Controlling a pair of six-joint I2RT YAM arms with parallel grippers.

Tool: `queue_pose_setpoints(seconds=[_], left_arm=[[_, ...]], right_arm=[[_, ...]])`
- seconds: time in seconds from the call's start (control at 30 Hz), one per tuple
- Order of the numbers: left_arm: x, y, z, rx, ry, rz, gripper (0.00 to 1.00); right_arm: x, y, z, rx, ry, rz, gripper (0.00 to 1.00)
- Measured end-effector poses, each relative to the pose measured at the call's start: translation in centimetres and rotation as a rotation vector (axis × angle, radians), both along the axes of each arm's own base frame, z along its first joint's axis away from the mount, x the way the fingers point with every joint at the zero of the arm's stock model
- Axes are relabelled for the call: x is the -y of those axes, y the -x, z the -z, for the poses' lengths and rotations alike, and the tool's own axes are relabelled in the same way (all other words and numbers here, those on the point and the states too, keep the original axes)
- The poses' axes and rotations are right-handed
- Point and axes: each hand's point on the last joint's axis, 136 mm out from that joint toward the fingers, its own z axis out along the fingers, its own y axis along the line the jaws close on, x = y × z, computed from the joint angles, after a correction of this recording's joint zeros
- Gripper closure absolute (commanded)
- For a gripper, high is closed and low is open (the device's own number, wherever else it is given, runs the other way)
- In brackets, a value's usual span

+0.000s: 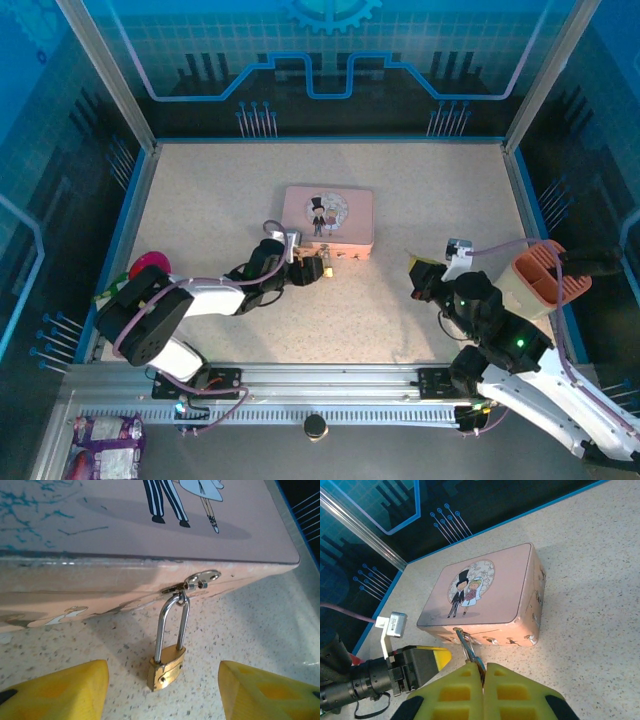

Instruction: Unlock a padlock with a key

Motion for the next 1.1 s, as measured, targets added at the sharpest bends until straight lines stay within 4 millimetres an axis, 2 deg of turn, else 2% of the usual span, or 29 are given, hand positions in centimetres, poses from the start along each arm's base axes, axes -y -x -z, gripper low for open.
queue_pose_setpoints(seconds=[0.27, 0.43, 0.93, 1.1], left_arm=[[0.7, -0.2, 1.9, -0.042, 0.035, 0.001, 0.42], [1.0, -0.3, 2.6, -0.059, 0.044, 0.001, 0.48], [2.7, -2.0, 2.9, -0.048, 0.079, -0.004, 0.64], [3.4, -2.0, 2.8, -0.041, 0.089, 0.006, 0.72]], right_arm=[[-0.7, -0.1, 0.2, -0.017, -0.008, -0.018, 1.00], [-0.7, -0.2, 0.2, -0.018, -0.016, -0.015, 1.00], [-0.9, -0.2, -0.4, -0.003, -0.050, -0.016, 1.00], [-0.9, -0.1, 0.2, -0.014, -0.052, -0.017, 1.00]])
